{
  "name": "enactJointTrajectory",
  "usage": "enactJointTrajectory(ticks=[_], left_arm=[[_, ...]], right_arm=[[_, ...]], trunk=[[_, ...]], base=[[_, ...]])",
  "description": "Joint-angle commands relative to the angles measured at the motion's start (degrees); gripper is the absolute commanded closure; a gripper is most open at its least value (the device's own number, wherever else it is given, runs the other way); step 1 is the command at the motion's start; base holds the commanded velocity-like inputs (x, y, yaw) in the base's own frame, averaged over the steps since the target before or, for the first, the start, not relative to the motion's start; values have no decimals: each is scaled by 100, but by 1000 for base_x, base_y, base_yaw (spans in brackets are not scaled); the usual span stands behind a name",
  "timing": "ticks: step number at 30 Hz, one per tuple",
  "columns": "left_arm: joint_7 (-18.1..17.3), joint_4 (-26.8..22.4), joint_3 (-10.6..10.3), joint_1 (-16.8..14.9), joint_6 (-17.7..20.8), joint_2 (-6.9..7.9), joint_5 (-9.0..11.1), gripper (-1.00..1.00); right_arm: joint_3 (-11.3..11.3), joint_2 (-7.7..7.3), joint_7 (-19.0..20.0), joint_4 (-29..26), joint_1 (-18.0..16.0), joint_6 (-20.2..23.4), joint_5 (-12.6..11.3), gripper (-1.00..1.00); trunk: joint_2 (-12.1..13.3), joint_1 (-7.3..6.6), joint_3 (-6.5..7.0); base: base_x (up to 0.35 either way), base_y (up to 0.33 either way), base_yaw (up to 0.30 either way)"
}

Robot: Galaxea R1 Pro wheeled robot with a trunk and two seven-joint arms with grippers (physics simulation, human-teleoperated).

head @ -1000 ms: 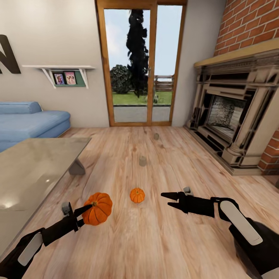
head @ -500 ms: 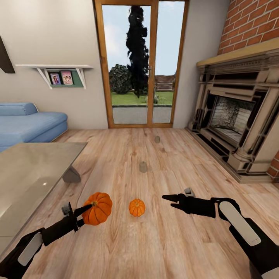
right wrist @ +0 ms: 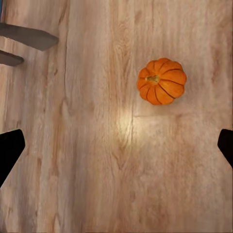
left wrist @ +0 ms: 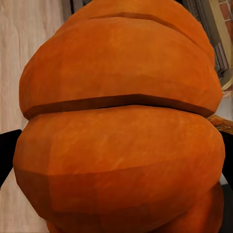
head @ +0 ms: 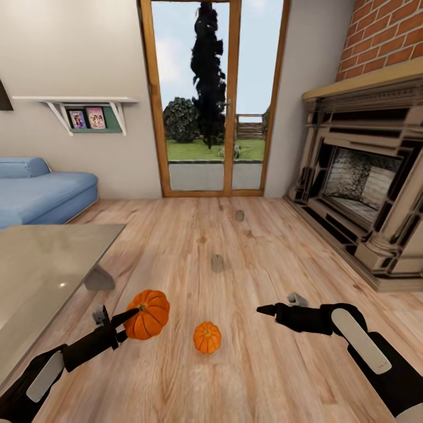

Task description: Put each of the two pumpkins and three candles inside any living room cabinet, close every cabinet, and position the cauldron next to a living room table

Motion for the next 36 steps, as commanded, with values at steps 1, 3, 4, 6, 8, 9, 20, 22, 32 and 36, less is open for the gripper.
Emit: enactJointTrajectory(ticks=[1, 3, 4, 6, 8, 9, 20, 22, 32, 36], left_arm=[[-12, -55, 5, -5, 62, 2, 60, 100], [13, -269, 5, -1, 66, 4, 58, 100], [25, -360, 5, 0, 73, 2, 58, 100], [48, -586, 13, 0, 94, -2, 48, 100], [301, -865, 18, 0, 107, -4, 58, 100], [471, -923, 21, 0, 114, -7, 87, 100], [1099, -1342, 44, -2, 185, 4, 169, 100], [1101, -1327, 47, -2, 223, 6, 177, 100], [1098, -1281, 153, 1, 292, -9, 244, 100], [1094, -1280, 147, -1, 292, -9, 257, 100]], right_arm=[[13, -5, -240, 38, -5, -75, -67, -100], [20, -6, -680, 104, -5, -239, -61, -100], [22, -6, -851, 117, -5, -274, -60, -100], [30, -3, -1240, 137, -5, -323, -56, -100], [40, 40, -1657, 163, -5, -481, -53, -100], [44, 66, -1792, 201, -5, -559, -46, -100], [212, 352, -2154, 385, -5, -723, 59, -100], [316, 358, -2147, 407, -5, -728, 143, -100], [401, 619, -2175, 419, -5, -711, 228, -100], [403, 626, -2159, 385, -5, -672, 229, -100]], trunk=[[-2, 2, -6], [-2, 2, -6], [-2, 2, -6], [-2, 2, -6], [-2, 2, -6], [-2, 2, -6], [-2, 2, -6], [-2, 2, -6], [-2, 2, -6], [-2, 2, -6]], base=[[342, 0, 0], [342, 0, 0], [342, 0, 0], [342, 0, 0], [271, 0, 0], [142, 0, 0], [22, 0, 0], [0, 0, 0], [96, 0, 0], [149, 0, 0]])
